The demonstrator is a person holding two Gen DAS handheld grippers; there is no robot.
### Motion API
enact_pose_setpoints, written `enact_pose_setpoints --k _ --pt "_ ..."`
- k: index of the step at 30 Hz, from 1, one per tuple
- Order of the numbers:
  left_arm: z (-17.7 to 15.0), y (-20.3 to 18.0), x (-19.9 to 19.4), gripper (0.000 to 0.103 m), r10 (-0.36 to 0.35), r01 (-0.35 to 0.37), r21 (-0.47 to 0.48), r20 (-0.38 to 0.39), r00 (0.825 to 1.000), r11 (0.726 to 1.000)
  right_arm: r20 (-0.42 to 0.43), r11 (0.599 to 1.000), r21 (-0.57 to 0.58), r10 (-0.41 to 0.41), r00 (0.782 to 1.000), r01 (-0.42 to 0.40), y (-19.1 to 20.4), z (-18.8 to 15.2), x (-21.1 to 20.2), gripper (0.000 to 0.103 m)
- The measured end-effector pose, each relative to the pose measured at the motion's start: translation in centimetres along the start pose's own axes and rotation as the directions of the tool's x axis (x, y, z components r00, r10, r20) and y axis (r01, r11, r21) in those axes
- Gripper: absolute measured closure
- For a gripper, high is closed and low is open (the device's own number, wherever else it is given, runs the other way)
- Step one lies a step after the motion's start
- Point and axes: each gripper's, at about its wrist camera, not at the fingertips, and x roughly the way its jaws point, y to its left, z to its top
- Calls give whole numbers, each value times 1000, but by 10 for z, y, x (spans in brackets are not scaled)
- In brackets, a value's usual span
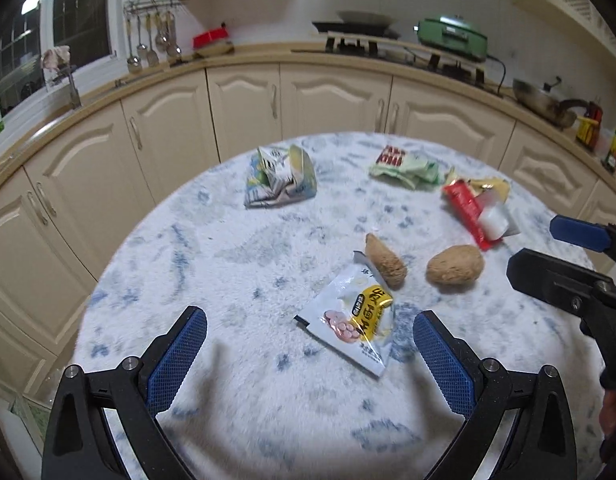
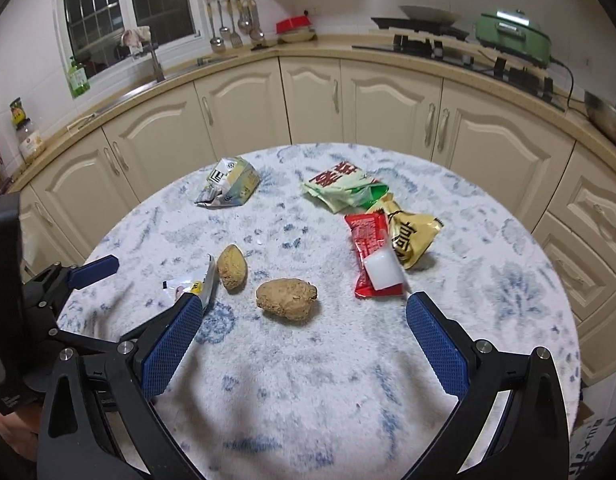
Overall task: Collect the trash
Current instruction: 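Grasp the white snack packet with the left tool while the right tool grasps a potato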
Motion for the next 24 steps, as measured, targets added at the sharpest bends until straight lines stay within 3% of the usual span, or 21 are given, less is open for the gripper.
enact_pose_setpoints --k 3,5,8,9,10,14,15,17,19,24 --pt "8 8 27 6 -58 57 -16 -67 996 998 -20 1000 10 11 1000 -10 -2 0 12 1" --pt "13 8 36 12 -78 77 -12 -79 994 997 -30 1000 17 18 999 -17 -2 0 17 8" --pt "17 6 40 31 -85 86 13 -73 994 996 -44 999 23 29 999 -28 -2 1 26 15" --pt "17 6 39 51 -94 95 20 -64 994 995 -51 999 24 35 998 -34 -2 0 30 18" --pt "18 7 39 58 -102 104 23 -58 993 994 -55 999 24 38 998 -37 -1 0 32 22" --pt "21 15 43 71 -151 152 3 -53 987 988 -74 999 12 45 996 -44 3 -1 42 35" --pt "22 16 45 84 -166 167 7 -55 985 986 -80 999 8 46 996 -46 4 -1 45 36" --pt "20 17 44 85 -172 173 12 -53 984 985 -97 999 -10 47 994 -49 8 -3 52 50" --pt "22 19 45 87 -180 181 13 -47 982 983 -102 999 -33 31 994 -35 12 -5 58 58" --pt "16 22 36 89 -182 182 9 -15 983 983 -92 998 -65 22 996 -28 16 -4 57 59"
